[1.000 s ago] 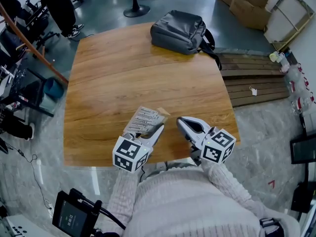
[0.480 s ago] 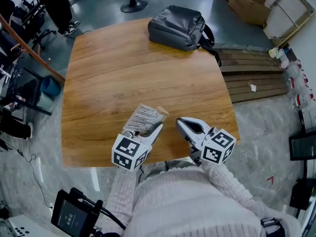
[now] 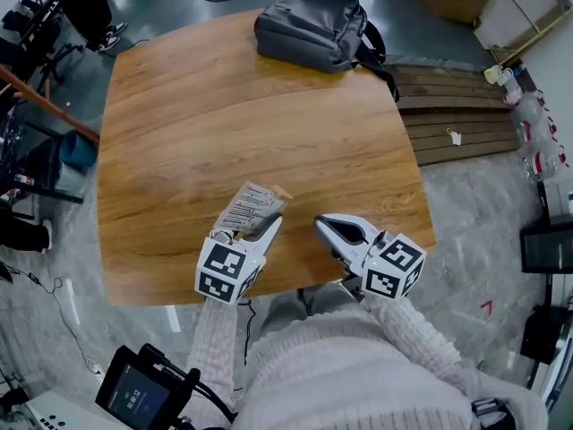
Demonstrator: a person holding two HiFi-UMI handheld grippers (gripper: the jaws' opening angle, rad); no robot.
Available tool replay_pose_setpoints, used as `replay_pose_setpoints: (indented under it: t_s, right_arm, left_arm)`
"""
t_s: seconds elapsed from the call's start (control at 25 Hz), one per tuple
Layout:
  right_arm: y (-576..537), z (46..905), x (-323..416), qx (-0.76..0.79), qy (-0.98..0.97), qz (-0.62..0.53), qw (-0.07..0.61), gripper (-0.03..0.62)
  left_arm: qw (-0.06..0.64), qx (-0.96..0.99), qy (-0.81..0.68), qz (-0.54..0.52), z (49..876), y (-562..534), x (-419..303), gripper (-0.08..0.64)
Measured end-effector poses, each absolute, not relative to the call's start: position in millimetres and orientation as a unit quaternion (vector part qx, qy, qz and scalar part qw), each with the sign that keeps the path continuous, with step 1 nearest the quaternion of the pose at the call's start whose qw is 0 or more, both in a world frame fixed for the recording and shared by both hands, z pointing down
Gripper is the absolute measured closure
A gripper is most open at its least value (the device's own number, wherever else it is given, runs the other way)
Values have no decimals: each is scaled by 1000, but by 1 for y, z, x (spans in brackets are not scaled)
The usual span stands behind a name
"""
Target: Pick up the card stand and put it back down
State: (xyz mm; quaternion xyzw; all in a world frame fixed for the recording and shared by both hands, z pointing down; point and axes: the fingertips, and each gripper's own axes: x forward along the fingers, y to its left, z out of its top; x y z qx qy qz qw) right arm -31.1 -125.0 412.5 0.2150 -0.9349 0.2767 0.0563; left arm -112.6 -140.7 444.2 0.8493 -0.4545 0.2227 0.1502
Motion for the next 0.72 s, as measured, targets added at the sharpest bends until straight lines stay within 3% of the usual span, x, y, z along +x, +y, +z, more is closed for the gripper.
replay_pose_setpoints:
  t_s: [0.72]
  right_arm:
    - [-98,480,-25,224,-900,365,86,597]
  left_arm:
    - [148,852,-405,298,530,-143,-103,377]
